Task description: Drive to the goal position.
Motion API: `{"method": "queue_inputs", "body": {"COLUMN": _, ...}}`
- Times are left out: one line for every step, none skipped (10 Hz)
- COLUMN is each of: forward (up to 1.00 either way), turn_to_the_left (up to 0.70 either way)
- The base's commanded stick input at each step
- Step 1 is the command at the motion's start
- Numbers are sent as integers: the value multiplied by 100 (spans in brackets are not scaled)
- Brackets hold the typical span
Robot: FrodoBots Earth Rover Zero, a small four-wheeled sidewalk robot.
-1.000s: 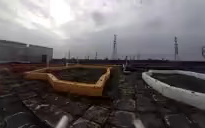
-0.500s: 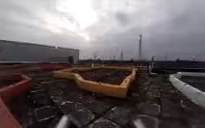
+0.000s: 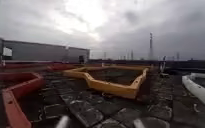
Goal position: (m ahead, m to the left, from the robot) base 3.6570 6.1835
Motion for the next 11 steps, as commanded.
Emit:
{"method": "queue_inputs", "body": {"forward": 0, "turn_to_the_left": 70}}
{"method": "queue_inputs", "body": {"forward": 0, "turn_to_the_left": 70}}
{"method": "queue_inputs", "body": {"forward": 0, "turn_to_the_left": 70}}
{"method": "queue_inputs", "body": {"forward": 4, "turn_to_the_left": 62}}
{"method": "queue_inputs", "body": {"forward": 23, "turn_to_the_left": 27}}
{"method": "queue_inputs", "body": {"forward": 40, "turn_to_the_left": 0}}
{"method": "queue_inputs", "body": {"forward": 68, "turn_to_the_left": 0}}
{"method": "queue_inputs", "body": {"forward": 70, "turn_to_the_left": 0}}
{"method": "queue_inputs", "body": {"forward": 70, "turn_to_the_left": 0}}
{"method": "queue_inputs", "body": {"forward": 70, "turn_to_the_left": 0}}
{"method": "queue_inputs", "body": {"forward": 70, "turn_to_the_left": 0}}
